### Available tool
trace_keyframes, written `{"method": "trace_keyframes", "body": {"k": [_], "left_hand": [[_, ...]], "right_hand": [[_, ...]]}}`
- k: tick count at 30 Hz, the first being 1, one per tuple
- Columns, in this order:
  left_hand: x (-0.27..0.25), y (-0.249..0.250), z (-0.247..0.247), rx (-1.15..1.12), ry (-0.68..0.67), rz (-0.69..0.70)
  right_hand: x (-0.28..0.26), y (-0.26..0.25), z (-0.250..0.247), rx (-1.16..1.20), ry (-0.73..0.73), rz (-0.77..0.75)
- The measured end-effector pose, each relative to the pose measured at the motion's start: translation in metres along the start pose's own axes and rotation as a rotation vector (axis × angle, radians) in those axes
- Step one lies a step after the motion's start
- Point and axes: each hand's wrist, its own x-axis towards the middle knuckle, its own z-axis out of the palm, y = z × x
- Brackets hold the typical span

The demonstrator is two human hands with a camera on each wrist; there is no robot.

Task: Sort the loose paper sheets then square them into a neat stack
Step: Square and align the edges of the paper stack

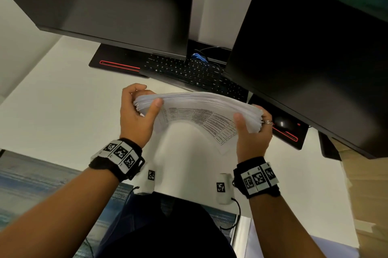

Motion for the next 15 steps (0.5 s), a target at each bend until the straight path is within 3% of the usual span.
{"method": "trace_keyframes", "body": {"k": [3,15], "left_hand": [[0.01,0.004,0.006,0.008,0.044,-0.015],[0.03,0.003,0.015,-0.085,-0.007,-0.09]], "right_hand": [[0.004,-0.001,0.002,0.018,0.037,0.011],[0.004,-0.007,0.009,0.12,0.087,0.127]]}}
